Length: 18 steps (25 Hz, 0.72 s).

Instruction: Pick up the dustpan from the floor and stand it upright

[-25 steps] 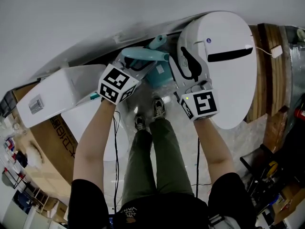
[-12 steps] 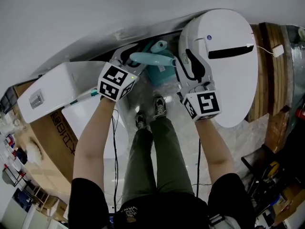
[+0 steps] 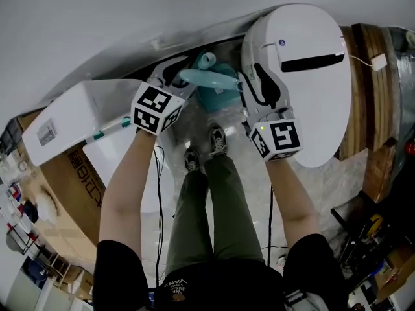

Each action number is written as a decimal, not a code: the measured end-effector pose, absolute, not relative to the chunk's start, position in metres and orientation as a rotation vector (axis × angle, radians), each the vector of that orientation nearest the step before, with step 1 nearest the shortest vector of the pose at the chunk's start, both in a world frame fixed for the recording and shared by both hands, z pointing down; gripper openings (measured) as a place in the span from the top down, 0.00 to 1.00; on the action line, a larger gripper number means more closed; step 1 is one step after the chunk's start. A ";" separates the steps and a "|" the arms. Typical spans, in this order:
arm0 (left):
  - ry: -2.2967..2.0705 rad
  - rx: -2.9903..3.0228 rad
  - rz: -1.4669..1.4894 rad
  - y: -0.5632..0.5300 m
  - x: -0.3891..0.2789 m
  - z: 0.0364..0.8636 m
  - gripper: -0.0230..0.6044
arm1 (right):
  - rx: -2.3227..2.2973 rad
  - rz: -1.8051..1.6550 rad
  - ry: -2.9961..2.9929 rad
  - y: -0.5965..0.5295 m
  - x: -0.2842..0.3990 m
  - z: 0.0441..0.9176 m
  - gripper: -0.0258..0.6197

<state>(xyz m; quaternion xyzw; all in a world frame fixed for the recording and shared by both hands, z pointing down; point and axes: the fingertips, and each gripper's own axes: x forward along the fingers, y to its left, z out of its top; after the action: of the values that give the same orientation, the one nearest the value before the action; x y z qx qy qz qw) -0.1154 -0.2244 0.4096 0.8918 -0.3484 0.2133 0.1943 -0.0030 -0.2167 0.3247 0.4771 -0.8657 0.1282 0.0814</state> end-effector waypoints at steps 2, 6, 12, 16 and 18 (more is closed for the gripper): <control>-0.981 2.498 0.597 -0.225 -0.115 0.410 0.57 | 1.429 0.388 -2.582 -0.215 0.000 0.326 0.75; -1.007 2.478 0.582 -0.233 -0.118 0.411 0.57 | 1.434 0.397 -2.580 -0.213 0.004 0.330 0.75; -1.069 2.422 0.566 -0.249 -0.130 0.415 0.57 | 1.450 0.411 -2.558 -0.215 0.013 0.336 0.74; -1.122 2.383 0.565 -0.262 -0.142 0.418 0.58 | 1.450 0.422 -2.540 -0.217 0.018 0.343 0.74; -1.151 2.362 0.551 -0.269 -0.150 0.418 0.58 | 1.452 0.430 -2.532 -0.218 0.019 0.346 0.74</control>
<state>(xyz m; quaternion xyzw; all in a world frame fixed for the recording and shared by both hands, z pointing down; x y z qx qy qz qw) -0.1498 -0.2689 0.4182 0.8569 -0.4175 0.2001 0.2266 0.0186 -0.2178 0.3464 0.4900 -0.8543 0.1449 0.0955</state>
